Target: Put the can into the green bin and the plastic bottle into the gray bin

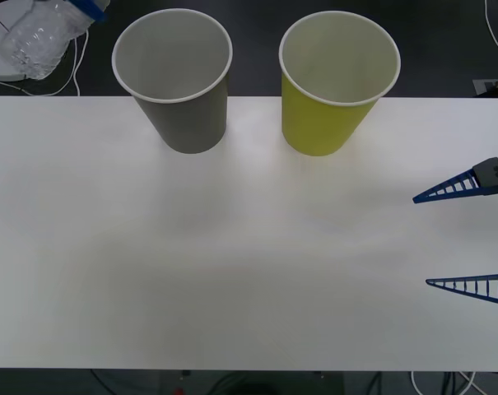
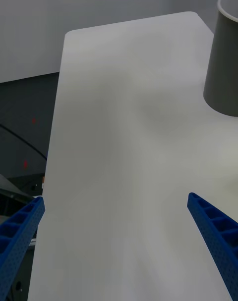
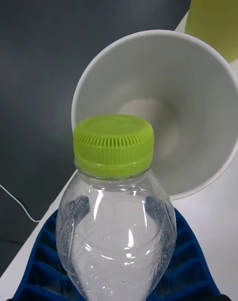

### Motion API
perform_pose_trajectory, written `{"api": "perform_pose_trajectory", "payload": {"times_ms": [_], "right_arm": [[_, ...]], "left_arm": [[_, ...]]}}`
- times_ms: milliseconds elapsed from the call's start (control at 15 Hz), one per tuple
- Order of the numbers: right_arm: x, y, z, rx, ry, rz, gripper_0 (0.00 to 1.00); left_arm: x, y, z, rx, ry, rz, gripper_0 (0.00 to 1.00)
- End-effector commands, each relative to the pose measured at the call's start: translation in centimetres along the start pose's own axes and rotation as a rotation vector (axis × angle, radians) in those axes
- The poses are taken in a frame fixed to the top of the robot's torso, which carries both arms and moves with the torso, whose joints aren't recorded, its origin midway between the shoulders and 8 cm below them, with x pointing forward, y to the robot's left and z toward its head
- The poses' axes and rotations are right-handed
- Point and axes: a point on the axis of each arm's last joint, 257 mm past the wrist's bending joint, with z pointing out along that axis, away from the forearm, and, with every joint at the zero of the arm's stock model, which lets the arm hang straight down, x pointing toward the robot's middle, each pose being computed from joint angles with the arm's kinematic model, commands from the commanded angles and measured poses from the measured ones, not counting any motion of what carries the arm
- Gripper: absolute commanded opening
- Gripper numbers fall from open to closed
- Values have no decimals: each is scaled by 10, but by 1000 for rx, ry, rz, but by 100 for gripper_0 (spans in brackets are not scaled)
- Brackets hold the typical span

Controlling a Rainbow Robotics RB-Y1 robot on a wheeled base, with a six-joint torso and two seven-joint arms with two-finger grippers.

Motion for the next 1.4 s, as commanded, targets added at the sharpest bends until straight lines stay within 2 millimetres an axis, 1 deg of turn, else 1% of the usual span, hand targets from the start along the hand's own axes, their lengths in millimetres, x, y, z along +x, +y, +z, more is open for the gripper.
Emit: {"api": "perform_pose_trajectory", "payload": {"times_ms": [67, 267, 600, 867, 1067, 1133, 1400], "right_arm": [[0, 0, 0, 0, 0, 0, 100], [0, 0, 0, 0, 0, 0, 100], [0, 0, 0, 0, 0, 0, 100], [0, 0, 0, 0, 0, 0, 100], [0, 0, 0, 0, 0, 0, 100], [0, 0, 0, 0, 0, 0, 100], [0, 0, 0, 0, 0, 0, 100]], "left_arm": [[-12, 2, -3, 7, 29, 10, 0], [-27, 0, -5, 34, 33, -9, 0], [-58, -7, 2, 62, 32, -34, 0], [-75, -21, 17, 89, 43, -41, 0], [-86, -27, 24, 85, 65, -37, 0], [-93, -31, 27, 80, 76, -27, 0], [-103, -40, 33, 85, 91, -20, 0]]}}
